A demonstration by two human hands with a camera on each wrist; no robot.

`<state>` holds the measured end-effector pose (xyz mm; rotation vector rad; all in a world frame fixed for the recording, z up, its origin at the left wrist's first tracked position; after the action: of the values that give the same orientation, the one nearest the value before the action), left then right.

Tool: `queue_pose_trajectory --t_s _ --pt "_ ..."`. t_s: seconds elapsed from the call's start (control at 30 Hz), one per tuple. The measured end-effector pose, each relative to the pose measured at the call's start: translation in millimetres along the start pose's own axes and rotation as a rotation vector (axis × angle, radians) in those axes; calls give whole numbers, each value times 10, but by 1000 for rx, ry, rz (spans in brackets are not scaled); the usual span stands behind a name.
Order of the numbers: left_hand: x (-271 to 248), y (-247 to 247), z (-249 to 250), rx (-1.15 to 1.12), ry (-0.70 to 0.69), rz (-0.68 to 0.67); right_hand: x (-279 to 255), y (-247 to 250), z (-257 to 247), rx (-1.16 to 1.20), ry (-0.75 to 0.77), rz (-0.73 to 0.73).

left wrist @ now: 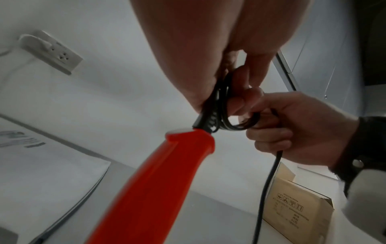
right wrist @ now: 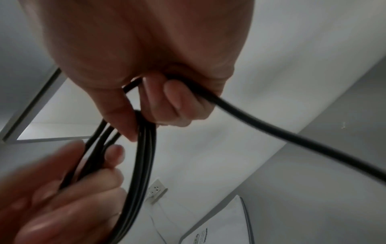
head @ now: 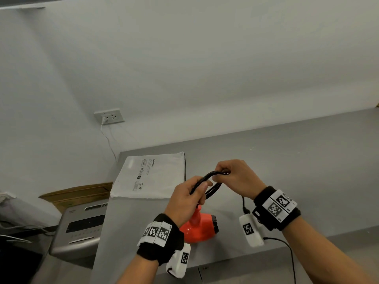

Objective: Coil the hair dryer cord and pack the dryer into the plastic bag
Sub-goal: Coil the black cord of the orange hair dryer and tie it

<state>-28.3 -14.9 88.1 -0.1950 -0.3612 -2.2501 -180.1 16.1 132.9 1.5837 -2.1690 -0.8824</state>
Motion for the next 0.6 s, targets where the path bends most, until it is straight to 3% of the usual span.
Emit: queue_pose_trajectory --t_s 0.2,0.3,0.5,0.6 --pt "106 1 -71 40 17 56 -17 -131 248 81 7 -20" --pt "127 50 -151 9 52 103 -76 -260 609 55 -18 -51" --pt "155 176 -204 19 74 162 -132 -735 1777 -395 -234 -68" --pt "160 231 -253 -5 87 182 -242 -818 2050 -293 -328 -129"
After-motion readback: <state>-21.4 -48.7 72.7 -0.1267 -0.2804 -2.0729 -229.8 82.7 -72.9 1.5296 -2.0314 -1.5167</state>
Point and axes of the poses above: each hand's wrist, its own x-axis towards the middle knuckle, its own y-axis out of the back of the hand, z = x × y, the point moved 9 cm from there along x, towards the middle knuckle, and after that the axes turned 14 degrees about -y, right-handed, at the moved point
